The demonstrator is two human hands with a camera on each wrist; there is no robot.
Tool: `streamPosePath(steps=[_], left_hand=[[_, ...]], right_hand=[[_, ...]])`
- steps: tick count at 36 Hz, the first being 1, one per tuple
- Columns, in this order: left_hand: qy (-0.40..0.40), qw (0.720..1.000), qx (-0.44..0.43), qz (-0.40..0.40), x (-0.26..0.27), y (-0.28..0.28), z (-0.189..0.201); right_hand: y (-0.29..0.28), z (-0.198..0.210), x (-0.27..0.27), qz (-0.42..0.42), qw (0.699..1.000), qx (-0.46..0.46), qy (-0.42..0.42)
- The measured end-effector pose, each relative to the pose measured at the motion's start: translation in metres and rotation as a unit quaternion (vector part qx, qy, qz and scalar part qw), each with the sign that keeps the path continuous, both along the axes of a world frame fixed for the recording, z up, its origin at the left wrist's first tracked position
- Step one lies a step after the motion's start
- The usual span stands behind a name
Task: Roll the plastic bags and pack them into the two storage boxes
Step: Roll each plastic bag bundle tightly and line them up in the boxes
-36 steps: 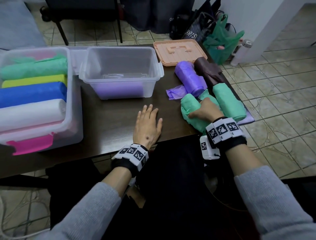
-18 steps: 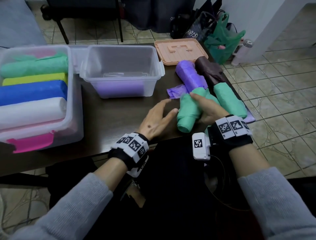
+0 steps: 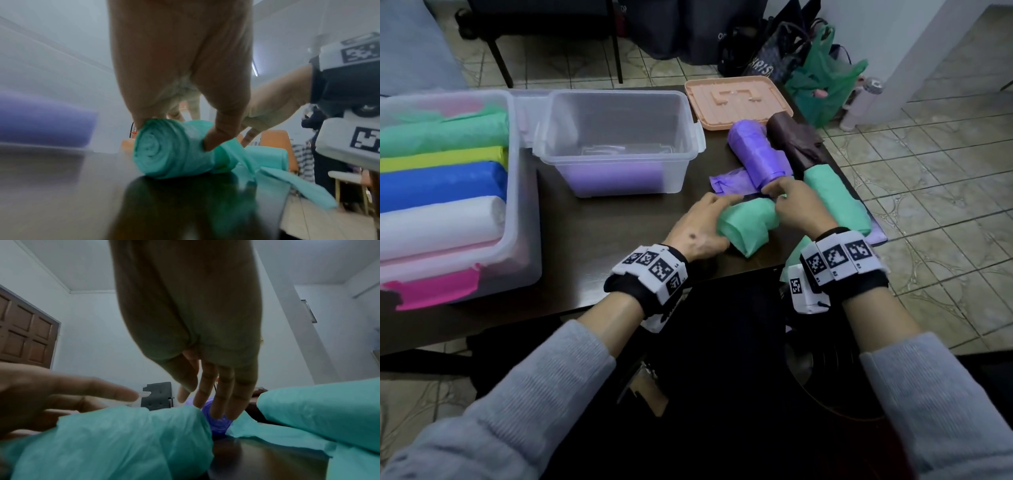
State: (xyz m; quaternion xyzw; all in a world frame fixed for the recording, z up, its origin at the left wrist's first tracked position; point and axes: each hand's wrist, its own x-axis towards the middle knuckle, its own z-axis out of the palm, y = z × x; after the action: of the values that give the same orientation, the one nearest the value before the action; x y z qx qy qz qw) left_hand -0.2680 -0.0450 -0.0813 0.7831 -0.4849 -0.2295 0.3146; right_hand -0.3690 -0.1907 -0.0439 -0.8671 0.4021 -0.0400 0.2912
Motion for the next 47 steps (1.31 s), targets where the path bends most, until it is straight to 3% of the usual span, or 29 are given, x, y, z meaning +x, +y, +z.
streamPosePath(steps=[5,11,15,23,29,31,34,36,40,47], left_hand=[[0.003,0.999,-0.038,0.039,0.006,0.000,-0.001],[0.074,0.976,-0.109,0.174,0.014,-0.010,0.016],[0.117,0.968,-0.094,0.202,0.020,-0.018,0.025],[0.177,0.963,-0.056,0.197,0.025,-0.028,0.034],[0.282,0.937,0.065,0.196,0.022,-0.029,0.039],[0.256,0.947,0.093,0.172,0.023,-0.029,0.036],[0.147,0.973,0.112,0.134,0.027,-0.031,0.026],[0.125,0.979,0.093,0.135,0.027,-0.033,0.022],[0.165,0.974,0.007,0.152,0.026,-0.039,0.028],[0.220,0.942,-0.098,0.235,0.024,-0.054,0.046]], right_hand=[[0.003,-0.005,-0.004,0.030,0.999,0.005,0.012],[0.013,-0.009,-0.013,0.126,0.982,-0.099,0.097],[0.024,-0.010,-0.016,0.184,0.963,-0.169,0.099],[0.045,-0.011,-0.016,0.261,0.940,-0.190,0.110],[0.053,-0.014,-0.013,0.272,0.937,-0.168,0.137],[0.055,-0.013,-0.012,0.283,0.930,-0.173,0.161],[0.056,-0.013,-0.011,0.293,0.923,-0.168,0.183],[0.057,-0.013,-0.010,0.293,0.924,-0.156,0.189],[0.058,-0.013,-0.012,0.295,0.926,-0.138,0.194],[0.060,-0.012,-0.016,0.298,0.931,-0.123,0.170]])
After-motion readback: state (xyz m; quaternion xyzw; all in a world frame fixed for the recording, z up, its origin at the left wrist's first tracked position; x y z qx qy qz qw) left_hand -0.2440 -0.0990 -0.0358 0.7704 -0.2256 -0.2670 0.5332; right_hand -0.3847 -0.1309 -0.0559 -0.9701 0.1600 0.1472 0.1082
